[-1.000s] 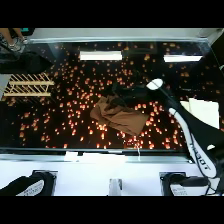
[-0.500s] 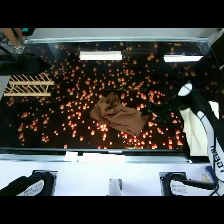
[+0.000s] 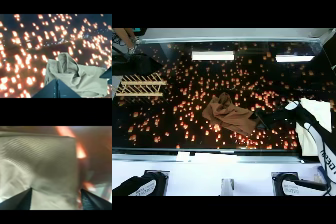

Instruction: Fold the shirts.

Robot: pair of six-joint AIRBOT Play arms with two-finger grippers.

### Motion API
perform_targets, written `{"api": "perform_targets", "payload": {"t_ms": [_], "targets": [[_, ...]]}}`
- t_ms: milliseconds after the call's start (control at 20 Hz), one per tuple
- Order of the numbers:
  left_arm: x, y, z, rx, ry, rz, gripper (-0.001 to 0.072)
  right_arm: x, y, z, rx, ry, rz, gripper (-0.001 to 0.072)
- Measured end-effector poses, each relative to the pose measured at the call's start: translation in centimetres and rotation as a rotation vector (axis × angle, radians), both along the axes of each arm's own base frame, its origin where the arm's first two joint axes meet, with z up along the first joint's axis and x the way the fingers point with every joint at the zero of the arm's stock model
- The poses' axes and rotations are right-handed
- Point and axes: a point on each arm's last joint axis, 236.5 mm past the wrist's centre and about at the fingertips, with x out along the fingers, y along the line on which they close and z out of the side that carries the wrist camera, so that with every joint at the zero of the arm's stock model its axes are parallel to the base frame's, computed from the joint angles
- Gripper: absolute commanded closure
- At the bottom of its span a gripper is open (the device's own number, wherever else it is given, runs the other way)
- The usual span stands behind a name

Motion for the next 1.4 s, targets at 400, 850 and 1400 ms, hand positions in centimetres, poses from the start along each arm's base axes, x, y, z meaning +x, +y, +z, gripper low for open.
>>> {"api": "perform_targets", "payload": {"t_ms": [400,850,1400], "targets": [[0.3,0.8,-0.3,0.034,-0.003,0.019,0.0672,4.2,0.8,6.2,0.072,-0.171,0.072,0.0686],[1.5,1.2,-1.1,0.046,-0.003,0.038,0.0672,10.6,-16.6,28.6,-0.139,-0.561,-0.103,0.0686],[1.9,1.2,-1.4,0.05,-0.005,0.037,0.0672,5.2,-31.8,32.6,-0.35,-0.525,-0.429,0.0684]]}}
